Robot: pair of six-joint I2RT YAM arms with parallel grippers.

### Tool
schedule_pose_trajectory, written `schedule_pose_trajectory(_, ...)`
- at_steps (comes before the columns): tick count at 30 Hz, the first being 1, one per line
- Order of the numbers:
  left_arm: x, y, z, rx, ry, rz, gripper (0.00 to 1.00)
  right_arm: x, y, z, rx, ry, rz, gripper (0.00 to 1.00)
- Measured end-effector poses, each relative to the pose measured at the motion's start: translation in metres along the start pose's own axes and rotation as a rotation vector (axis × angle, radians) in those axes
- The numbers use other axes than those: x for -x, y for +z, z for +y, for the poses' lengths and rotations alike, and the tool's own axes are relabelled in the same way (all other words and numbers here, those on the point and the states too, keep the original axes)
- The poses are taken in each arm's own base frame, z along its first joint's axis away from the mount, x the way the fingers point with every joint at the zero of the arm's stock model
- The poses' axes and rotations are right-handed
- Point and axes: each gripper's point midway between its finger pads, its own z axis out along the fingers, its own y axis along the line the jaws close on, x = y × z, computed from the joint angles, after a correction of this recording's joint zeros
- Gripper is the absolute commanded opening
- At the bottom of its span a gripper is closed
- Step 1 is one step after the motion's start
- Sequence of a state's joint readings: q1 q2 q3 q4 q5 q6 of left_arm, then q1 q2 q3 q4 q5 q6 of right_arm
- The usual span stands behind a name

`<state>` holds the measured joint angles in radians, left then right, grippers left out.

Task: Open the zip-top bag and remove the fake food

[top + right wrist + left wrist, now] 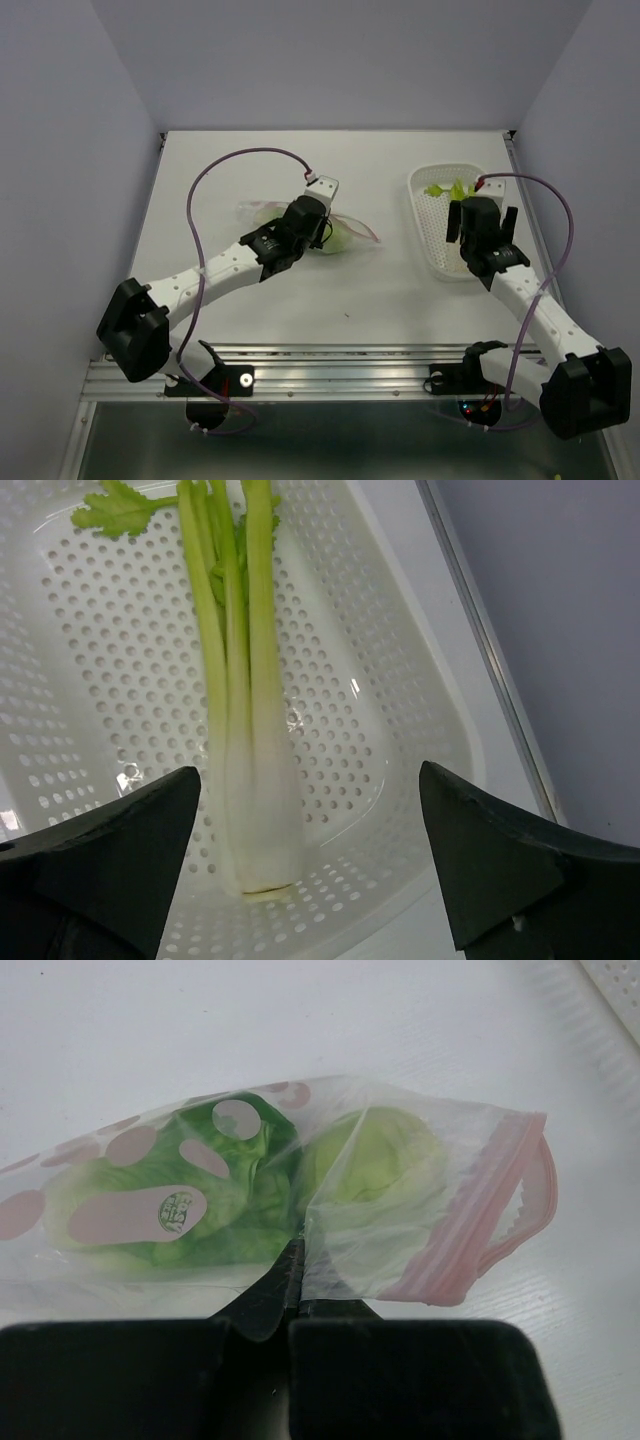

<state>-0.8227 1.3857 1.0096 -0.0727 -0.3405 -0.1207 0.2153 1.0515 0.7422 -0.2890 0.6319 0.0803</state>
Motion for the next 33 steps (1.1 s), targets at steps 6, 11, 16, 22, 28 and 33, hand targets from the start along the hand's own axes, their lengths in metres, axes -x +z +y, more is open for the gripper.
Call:
schedule_pose_trajectory(6,0.000,-0.002,0.001,-0.001,-0.001,-0.001,0.00,0.002,-0.006,-0.003,0.005,0.028,-0.007,1.00)
schedule_pose_trajectory(11,0.002,-0.004,0.001,-0.002,-0.007,-0.008,0.00,-0.001,-0.009,0.001,0.034,0.028,0.012,1.00)
schedule_pose_trajectory(16,0.002,-0.004,0.001,-0.002,-0.011,-0.007,0.00,-0.002,-0.011,0.015,0.108,0.011,0.071,1.00)
schedule_pose_trajectory(22,0.001,-0.004,0.000,-0.006,-0.011,-0.006,0.00,0.015,-0.044,0.077,0.507,0.074,0.070,1.00)
schedule_pose_trajectory(28,0.000,-0.004,-0.003,-0.021,-0.007,0.001,0.00,0.051,-0.113,0.152,1.045,0.189,0.015,1.00)
schedule_pose_trajectory(33,-0.004,-0.006,-0.007,-0.029,0.009,0.013,0.00,0.044,-0.150,0.202,1.261,0.200,0.091,1.00)
